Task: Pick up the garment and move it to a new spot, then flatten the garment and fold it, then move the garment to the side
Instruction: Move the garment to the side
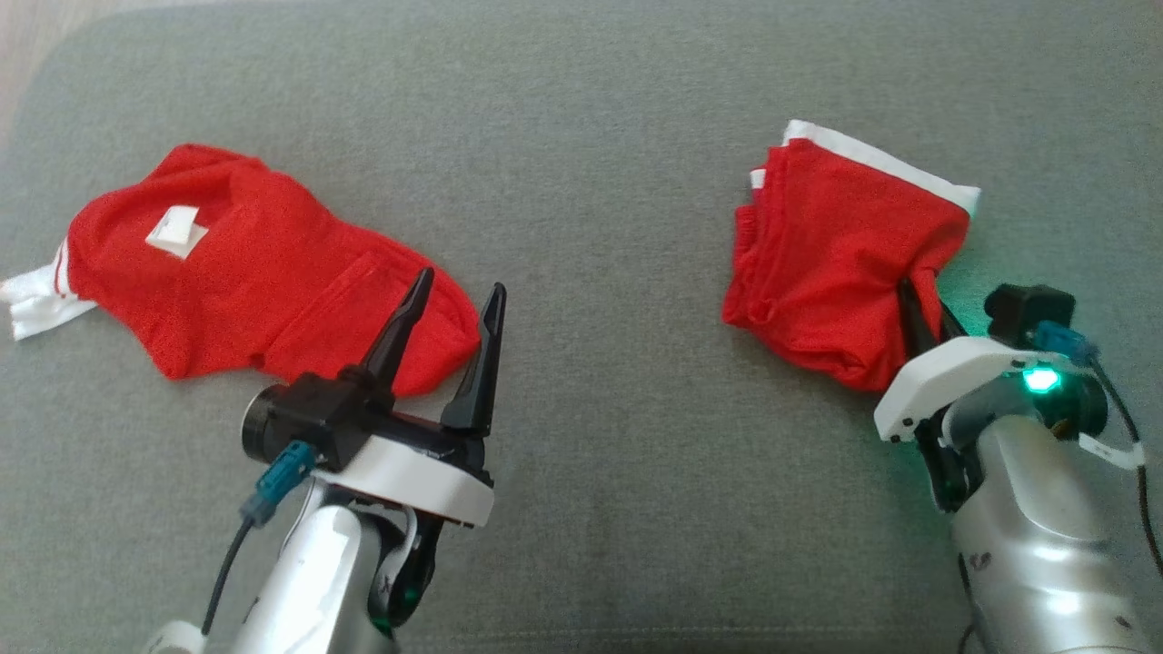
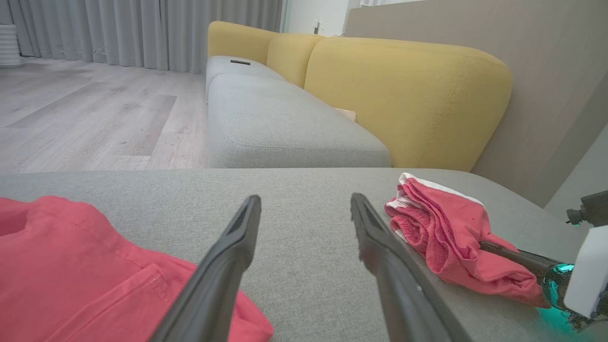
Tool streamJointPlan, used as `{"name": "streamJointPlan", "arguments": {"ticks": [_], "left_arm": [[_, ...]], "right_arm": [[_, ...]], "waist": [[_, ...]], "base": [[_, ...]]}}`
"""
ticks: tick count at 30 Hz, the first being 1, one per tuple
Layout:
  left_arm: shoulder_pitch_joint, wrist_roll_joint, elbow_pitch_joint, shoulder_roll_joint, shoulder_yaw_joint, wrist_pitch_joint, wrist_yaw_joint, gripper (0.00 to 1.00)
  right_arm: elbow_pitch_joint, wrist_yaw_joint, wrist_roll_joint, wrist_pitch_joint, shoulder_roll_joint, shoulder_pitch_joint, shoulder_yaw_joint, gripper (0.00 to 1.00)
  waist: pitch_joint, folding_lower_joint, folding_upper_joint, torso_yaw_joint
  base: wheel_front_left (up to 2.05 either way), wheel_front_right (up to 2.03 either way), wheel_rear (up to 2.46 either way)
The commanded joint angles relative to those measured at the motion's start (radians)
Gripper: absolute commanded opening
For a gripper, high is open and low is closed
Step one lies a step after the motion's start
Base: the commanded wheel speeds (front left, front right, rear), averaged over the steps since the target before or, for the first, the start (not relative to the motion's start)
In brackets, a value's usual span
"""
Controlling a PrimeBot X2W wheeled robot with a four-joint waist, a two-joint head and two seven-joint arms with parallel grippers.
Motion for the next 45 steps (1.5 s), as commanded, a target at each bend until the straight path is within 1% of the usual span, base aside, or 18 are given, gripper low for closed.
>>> {"name": "streamJointPlan", "arguments": {"ticks": [1,5,6,9,13,17,20,22,25,28,30,31,36,39,40,41,45], "left_arm": [[-0.035,0.008,-0.03,0.006,0.038,-0.005,-0.001,1.0],[-0.033,0.009,-0.031,0.006,0.042,-0.005,-0.001,1.0],[-0.033,0.009,-0.031,0.006,0.042,-0.005,-0.001,1.0],[-0.035,0.004,-0.034,0.006,0.039,-0.005,0.0,1.0],[-0.043,-0.003,-0.04,0.006,0.031,-0.005,0.002,1.0],[-0.053,-0.006,-0.047,0.006,0.028,-0.005,0.0,1.0],[-0.062,-0.006,-0.052,0.006,0.027,-0.005,-0.002,1.0],[-0.07,-0.008,-0.057,0.006,0.026,-0.005,-0.002,1.0],[-0.079,-0.011,-0.069,0.006,0.025,-0.005,-0.001,1.0],[-0.084,-0.012,-0.081,0.006,0.024,-0.005,-0.001,1.0],[-0.087,-0.012,-0.087,0.006,0.023,-0.005,0.0,1.0],[-0.091,-0.012,-0.091,0.006,0.023,-0.005,0.0,1.0],[-0.105,-0.013,-0.097,0.006,0.021,-0.005,-0.001,1.0],[-0.112,-0.012,-0.094,0.006,0.021,-0.005,-0.003,1.0],[-0.114,-0.011,-0.093,0.006,0.021,-0.005,-0.004,1.0],[-0.115,-0.011,-0.092,0.006,0.021,-0.005,-0.004,1.0],[-0.113,-0.011,-0.083,0.006,0.026,-0.005,-0.005,1.0]], "right_arm": [[-0.041,-0.001,-0.065,-0.017,-0.003,-0.028,0.033,0.0],[-0.101,-0.001,-0.148,-0.004,-0.064,-0.047,0.074,0.0],[-0.101,-0.001,-0.148,-0.004,-0.064,-0.047,0.074,0.0],[-0.143,-0.001,-0.171,0.03,-0.137,-0.056,0.134,0.0],[-0.181,-0.001,-0.162,0.082,-0.27,-0.066,0.243,0.0],[-0.198,-0.001,-0.127,0.116,-0.419,-0.081,0.348,0.0],[-0.192,-0.001,-0.094,0.148,-0.522,-0.088,0.402,0.0],[-0.184,-0.001,-0.071,0.162,-0.581,-0.091,0.404,0.0],[-0.174,-0.001,-0.059,0.18,-0.652,-0.095,0.373,0.0],[-0.162,-0.001,-0.058,0.194,-0.7,-0.089,0.332,0.0],[-0.153,-0.001,-0.063,0.204,-0.721,-0.086,0.301,0.0],[-0.15,-0.001,-0.065,0.208,-0.727,-0.086,0.269,0.0],[-0.16,-0.001,-0.09,0.213,-0.721,-0.084,0.206,0.0],[-0.167,-0.001,-0.111,0.218,-0.704,-0.084,0.163,0.0],[-0.173,-0.001,-0.122,0.216,-0.697,-0.084,0.15,0.63],[-0.177,-0.001,-0.13,0.217,-0.687,-0.083,0.134,1.0],[-0.207,-0.001,-0.163,0.215,-0.637,-0.079,0.078,1.0]], "waist": [[-0.012,-0.0001,0.0,-0.016],[-0.023,-0.0001,0.0,-0.034],[-0.023,-0.0001,0.0,-0.034],[-0.026,-0.0001,0.0,-0.038],[-0.015,-0.0001,0.0,-0.031],[0.007,-0.0001,0.0,-0.016],[0.027,-0.0001,0.0,0.001],[0.041,-0.0001,0.0,0.013],[0.064,-0.0001,0.0,0.026],[0.083,-0.0001,0.0,0.033],[0.095,-0.0001,0.0,0.034],[0.106,-0.0001,0.0,0.033],[0.13,-0.0001,0.0,0.028],[0.134,-0.0001,0.0,0.023],[0.134,-0.0001,0.0,0.022],[0.133,-0.0001,0.0,0.02],[0.113,-0.0001,0.0,0.008]], "base": [[0.0,0.0,0.0],[0.0,0.0,0.0],[0.0,0.0,0.0],[0.0,0.0,0.0],[0.0,0.0,0.0],[0.0,0.0,0.0],[0.0,0.0,0.0],[0.0,0.0,0.0],[0.0,0.0,0.0],[0.0,0.0,0.0],[0.0,0.0,0.0],[0.0,0.0,0.0],[0.0,0.0,0.0],[0.0,0.0,0.0],[0.0,0.0,0.0],[0.0,0.0,0.0],[0.0,0.0,0.0]]}}
